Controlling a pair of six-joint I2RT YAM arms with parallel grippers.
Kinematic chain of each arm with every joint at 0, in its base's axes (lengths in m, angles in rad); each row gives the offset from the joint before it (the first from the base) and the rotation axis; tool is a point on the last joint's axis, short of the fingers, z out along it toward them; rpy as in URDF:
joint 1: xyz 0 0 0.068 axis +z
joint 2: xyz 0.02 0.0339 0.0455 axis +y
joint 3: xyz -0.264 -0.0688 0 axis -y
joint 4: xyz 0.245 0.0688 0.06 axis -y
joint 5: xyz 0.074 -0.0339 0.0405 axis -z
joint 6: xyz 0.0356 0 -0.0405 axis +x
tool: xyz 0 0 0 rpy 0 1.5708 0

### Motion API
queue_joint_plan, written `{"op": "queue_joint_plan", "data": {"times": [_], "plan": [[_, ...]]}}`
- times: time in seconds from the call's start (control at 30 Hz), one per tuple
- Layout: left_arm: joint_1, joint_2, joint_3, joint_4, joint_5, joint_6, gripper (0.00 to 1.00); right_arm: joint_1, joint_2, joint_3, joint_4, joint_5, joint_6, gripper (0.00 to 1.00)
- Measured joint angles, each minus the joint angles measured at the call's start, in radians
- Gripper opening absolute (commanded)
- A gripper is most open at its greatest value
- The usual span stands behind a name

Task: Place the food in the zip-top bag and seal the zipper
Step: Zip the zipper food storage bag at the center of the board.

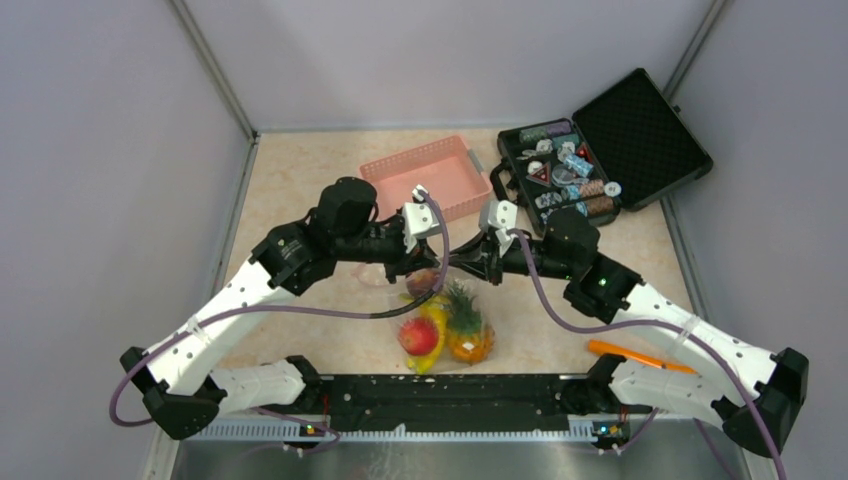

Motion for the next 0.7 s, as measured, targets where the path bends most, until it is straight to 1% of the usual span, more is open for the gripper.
{"op": "queue_joint_plan", "data": {"times": [0.1, 0.13, 0.43, 0.7], "plan": [[0.0, 0.0, 0.0, 0.0, 0.0, 0.001, 0.0, 0.0, 0.0, 0.0, 0.002, -0.001, 0.003, 0.04], [0.0, 0.0, 0.0, 0.0, 0.0, 0.001, 0.0, 0.0, 0.0, 0.0, 0.002, -0.002, 0.003, 0.0], [0.0, 0.0, 0.0, -0.001, -0.011, 0.002, 0.0, 0.0, 0.005, 0.0, 0.009, 0.002, 0.012, 0.0], [-0.005, -0.029, -0.047, 0.042, -0.094, 0.001, 0.0, 0.006, -0.041, -0.028, 0.015, 0.103, 0.024, 0.0]]}}
